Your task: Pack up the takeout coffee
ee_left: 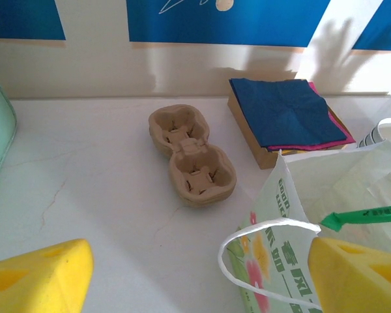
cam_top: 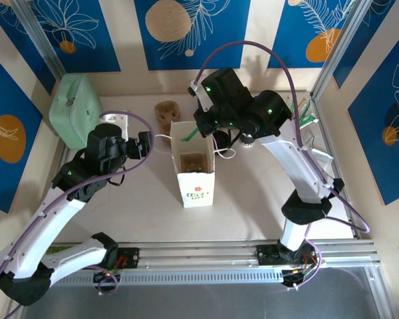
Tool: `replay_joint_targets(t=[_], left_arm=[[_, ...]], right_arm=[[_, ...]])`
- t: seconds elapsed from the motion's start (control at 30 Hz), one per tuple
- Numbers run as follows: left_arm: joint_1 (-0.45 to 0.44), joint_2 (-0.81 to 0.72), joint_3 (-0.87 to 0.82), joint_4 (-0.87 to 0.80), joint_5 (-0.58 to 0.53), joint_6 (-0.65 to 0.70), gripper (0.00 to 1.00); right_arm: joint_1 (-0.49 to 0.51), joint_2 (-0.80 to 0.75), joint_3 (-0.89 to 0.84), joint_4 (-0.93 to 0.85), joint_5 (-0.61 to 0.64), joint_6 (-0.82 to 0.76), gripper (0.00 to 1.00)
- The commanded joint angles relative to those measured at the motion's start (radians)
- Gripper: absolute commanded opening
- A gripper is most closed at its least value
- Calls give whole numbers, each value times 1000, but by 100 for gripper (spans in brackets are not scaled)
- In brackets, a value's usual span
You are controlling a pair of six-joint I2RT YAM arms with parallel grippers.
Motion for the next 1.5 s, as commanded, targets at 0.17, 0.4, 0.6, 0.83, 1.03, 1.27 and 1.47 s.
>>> replay_joint_targets(t=[0.17,0.4,0.6,0.83,1.03,1.27,1.47], left_arm=[[19,-27,-8,2,-18,0,86],[20,-25,-13,3,-5,-6,86],[21,-32,-17,-1,-6,-9,86],[23,-33,-19,0,-8,-11,86],[22,-31,-24,1,-5,-11,86],[23,-28,-21,1,-3,-13,86],[23,-32,-16,-1,-2,-14,86]], right_arm=[[8,112,125,-60,-11,8,0],[4,170,143,-66,-28,9,0],[-7,215,151,-61,-48,11,0],[-9,269,153,-60,-58,17,0],[-9,307,151,-65,-78,24,0],[-6,327,152,-65,-89,29,6],[-6,319,177,-77,-92,31,22]])
